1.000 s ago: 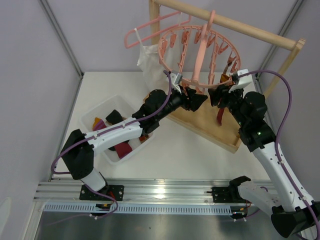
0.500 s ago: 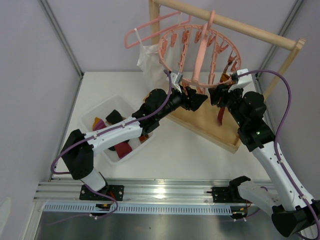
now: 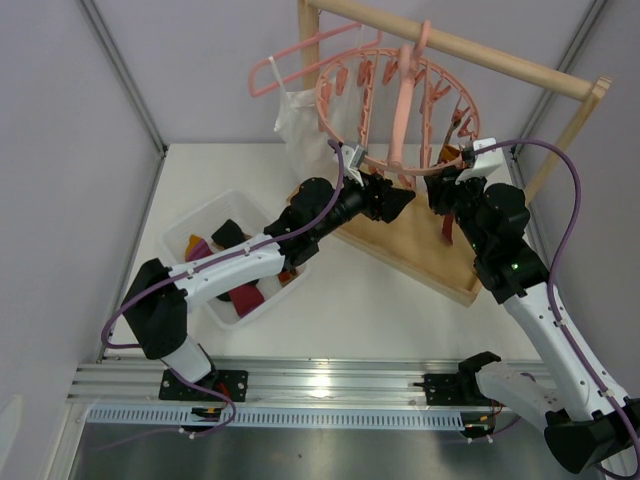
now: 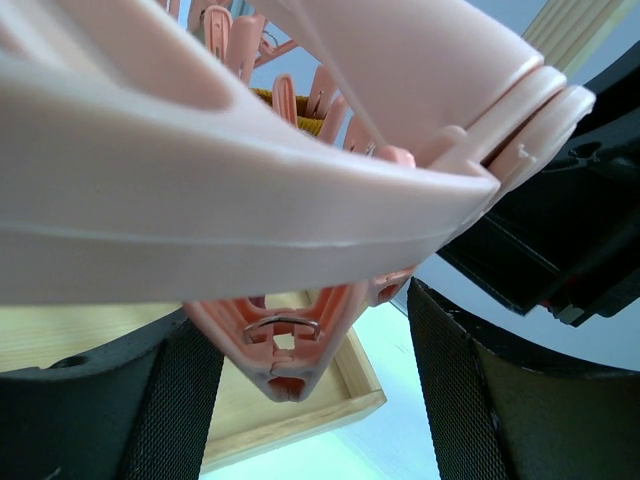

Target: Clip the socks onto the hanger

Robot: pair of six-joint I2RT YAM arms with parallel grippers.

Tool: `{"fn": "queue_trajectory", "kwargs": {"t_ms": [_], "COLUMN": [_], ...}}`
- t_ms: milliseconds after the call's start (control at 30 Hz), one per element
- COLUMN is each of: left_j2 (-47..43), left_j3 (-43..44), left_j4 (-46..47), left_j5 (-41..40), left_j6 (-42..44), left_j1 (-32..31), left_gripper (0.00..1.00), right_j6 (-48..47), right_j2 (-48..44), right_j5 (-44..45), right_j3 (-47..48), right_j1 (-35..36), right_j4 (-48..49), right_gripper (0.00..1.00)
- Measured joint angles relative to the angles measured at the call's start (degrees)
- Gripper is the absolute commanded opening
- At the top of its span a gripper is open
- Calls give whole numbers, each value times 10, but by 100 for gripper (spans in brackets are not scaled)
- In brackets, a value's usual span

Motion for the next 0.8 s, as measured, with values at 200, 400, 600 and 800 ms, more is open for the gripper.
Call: {"fn": "queue_trajectory", "kwargs": {"t_ms": [200, 400, 600, 800], "left_j2": [0, 0, -1, -16], "left_j3": [0, 0, 0, -15], "left_j4": [-1, -5, -7, -9], "left_j5": [0, -1, 0, 17], "left_j6": [0, 1, 2, 9], "left_j1": [0, 0, 0, 0], "left_gripper": [75, 75, 75, 75], "right_j6": [8, 33, 55, 76], "right_j2": [0, 0, 0, 1], "right_j5": [5, 19, 21, 13], "right_j3": [0, 1, 1, 14], "right_j1": [2, 2, 2, 2], "right_j4": [-4, -9, -12, -27], "right_gripper": [7, 0, 0, 5]}}
